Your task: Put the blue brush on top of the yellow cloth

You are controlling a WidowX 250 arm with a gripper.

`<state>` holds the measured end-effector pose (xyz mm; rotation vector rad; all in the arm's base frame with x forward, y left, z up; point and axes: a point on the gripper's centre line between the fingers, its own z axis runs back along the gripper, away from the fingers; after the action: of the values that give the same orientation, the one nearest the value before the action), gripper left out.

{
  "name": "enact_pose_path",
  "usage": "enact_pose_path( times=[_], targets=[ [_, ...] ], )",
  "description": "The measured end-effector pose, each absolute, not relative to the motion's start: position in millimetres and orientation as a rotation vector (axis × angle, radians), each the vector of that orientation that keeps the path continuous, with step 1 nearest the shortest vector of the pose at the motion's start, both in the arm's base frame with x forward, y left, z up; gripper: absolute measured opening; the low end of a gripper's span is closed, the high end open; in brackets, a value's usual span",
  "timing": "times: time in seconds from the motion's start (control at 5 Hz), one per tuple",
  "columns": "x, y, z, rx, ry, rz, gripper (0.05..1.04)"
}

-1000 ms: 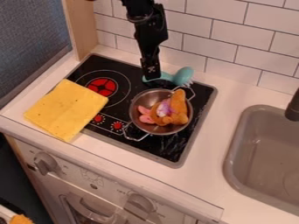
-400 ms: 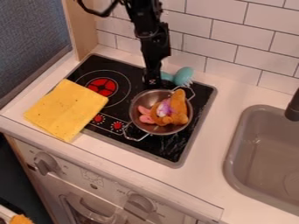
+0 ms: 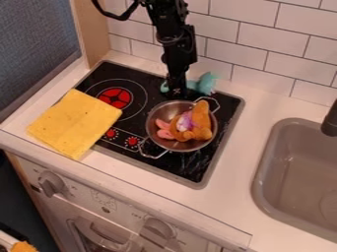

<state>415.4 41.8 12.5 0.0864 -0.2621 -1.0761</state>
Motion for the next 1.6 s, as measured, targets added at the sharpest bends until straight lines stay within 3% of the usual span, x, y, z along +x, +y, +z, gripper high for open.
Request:
enact_pose_path(
  times=[0.4,0.8,1.2,1.6],
  targets=[
    [415.6,41.5,11.3,0.083,-0.261,-1.079,0.482],
    [409.5,48.3,27.7,-0.013,-0.295,-1.102,0.482],
    [399.2,68.2,86.5,0.032,-0.373,-1.139,0.482],
    [353.5,103.5,116.1,0.11,-0.403,-1.144,0.482]
  ],
)
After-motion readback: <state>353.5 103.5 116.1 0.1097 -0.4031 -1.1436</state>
